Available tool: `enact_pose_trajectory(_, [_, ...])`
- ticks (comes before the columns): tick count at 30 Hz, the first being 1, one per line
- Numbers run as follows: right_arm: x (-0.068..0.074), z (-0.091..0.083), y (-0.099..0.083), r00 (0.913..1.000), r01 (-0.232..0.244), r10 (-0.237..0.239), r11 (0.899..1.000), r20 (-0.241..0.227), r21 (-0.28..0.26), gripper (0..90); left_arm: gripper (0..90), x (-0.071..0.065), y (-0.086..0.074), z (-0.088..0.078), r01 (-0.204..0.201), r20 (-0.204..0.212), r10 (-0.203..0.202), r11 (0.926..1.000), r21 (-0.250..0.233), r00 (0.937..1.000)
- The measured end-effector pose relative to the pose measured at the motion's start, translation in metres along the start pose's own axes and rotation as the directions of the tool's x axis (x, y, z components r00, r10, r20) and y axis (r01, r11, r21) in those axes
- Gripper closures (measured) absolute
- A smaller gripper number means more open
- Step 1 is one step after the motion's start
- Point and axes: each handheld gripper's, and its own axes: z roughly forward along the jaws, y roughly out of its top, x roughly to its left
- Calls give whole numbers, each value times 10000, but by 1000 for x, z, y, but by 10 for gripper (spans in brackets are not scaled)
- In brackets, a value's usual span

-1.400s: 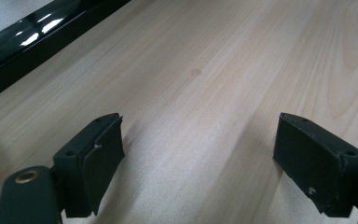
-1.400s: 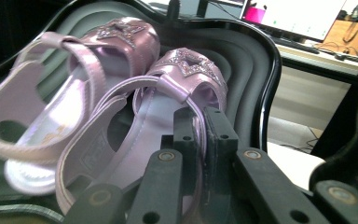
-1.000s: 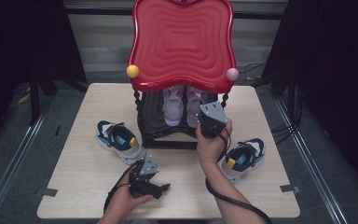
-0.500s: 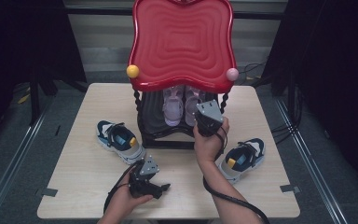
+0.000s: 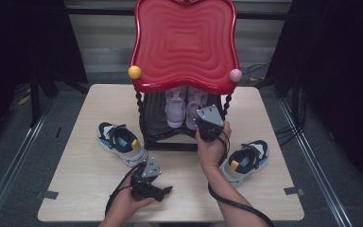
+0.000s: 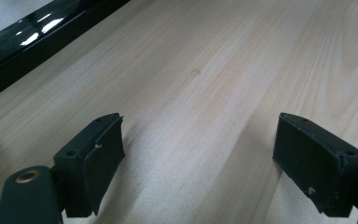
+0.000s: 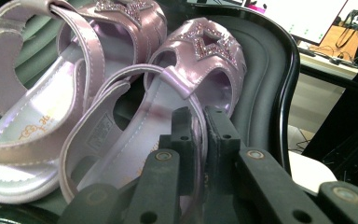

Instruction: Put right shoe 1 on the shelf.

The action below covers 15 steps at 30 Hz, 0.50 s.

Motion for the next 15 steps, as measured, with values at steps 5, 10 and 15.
enact_pose_trajectory(5, [-3,-2,-1,9997,-21,24,9999,-246,119,714,153,0,0,0,-17,19,17,10000,-27,10000])
enact_pose_trajectory(10, [-5,-10,-2,9981,-57,61,10000,-614,69,606,153,0,0,0,-22,14,22,10000,-23,10000])
enact_pose_trajectory(15, [-9,-21,-3,9943,206,-208,9998,-1050,-27,529,153,0,0,0,-11,16,11,10000,-22,10000])
